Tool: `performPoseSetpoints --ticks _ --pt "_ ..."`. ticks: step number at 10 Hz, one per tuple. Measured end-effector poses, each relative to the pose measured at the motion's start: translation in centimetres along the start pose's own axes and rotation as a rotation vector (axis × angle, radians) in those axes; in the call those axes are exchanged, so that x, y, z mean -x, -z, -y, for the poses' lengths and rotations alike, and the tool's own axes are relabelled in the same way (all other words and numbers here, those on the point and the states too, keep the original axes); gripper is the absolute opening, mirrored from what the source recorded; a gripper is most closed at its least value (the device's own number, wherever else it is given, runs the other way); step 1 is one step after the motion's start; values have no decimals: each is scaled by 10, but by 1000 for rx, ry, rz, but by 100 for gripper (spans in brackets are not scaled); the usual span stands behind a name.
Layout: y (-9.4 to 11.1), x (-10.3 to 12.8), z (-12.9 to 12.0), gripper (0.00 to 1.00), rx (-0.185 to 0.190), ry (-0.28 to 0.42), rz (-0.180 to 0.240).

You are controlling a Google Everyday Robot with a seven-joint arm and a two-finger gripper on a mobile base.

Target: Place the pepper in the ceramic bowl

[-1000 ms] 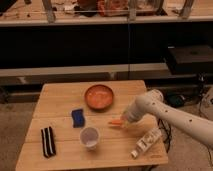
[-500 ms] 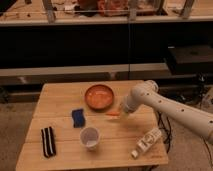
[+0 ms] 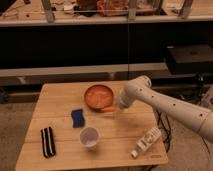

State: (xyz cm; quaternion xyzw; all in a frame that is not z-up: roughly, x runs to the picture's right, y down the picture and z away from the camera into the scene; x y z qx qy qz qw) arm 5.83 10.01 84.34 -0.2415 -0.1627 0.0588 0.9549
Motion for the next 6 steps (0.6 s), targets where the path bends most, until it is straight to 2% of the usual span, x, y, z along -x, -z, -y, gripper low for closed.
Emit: performPoseSetpoints --ticks 6 --pt "-2 -4 13 0 -1 -26 -10"
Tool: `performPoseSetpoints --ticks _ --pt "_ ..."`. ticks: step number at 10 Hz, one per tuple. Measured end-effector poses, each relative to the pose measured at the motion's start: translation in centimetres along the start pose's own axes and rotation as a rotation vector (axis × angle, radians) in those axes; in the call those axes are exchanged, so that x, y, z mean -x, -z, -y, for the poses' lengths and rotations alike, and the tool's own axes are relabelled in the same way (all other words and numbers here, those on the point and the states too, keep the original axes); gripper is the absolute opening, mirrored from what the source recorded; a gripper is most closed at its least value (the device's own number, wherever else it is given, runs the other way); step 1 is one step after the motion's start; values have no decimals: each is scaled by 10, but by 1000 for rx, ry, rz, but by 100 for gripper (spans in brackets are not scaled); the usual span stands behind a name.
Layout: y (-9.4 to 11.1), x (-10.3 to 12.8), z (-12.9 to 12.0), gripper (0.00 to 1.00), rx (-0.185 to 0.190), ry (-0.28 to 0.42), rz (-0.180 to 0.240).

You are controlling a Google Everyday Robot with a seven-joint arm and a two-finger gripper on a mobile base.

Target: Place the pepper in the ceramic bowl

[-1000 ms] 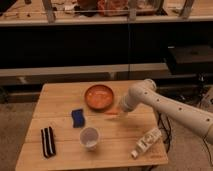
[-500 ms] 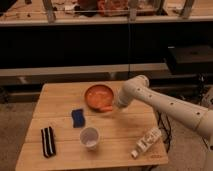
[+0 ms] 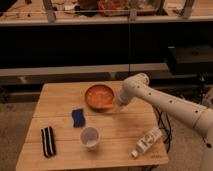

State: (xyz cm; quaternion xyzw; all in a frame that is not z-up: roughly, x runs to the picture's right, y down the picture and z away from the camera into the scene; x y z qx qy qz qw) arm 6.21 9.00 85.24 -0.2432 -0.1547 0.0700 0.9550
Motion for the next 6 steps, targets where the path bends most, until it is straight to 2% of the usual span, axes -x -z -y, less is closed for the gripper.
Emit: performPoseSetpoints --ticks 2,6 --pt "-4 7 3 0 2 -2 -1" --pt "-5 5 9 0 0 -14 -3"
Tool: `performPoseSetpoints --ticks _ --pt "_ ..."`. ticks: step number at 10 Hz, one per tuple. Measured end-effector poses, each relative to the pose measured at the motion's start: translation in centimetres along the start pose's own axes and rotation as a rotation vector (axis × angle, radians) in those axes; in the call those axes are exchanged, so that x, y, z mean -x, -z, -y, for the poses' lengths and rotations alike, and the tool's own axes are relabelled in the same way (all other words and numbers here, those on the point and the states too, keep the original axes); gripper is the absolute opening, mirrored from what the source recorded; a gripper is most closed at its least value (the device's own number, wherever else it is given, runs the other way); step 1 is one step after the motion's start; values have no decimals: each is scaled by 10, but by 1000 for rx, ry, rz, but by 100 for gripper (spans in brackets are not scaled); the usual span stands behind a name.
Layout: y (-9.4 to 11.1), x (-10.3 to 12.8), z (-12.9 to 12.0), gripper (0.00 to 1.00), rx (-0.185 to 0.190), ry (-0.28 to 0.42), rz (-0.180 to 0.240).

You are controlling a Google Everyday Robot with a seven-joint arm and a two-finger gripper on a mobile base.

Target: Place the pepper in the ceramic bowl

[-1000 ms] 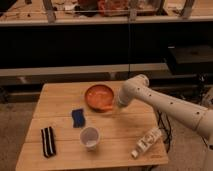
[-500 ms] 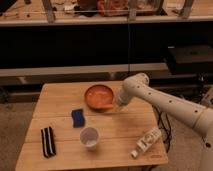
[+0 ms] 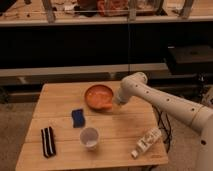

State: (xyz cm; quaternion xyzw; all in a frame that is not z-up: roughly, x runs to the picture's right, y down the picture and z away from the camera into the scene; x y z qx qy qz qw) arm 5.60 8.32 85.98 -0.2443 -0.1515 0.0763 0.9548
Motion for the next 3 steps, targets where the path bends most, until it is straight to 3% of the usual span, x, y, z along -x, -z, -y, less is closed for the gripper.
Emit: performPoseSetpoints --ticks 3 --pt "-2 1 4 0 0 -5 -2"
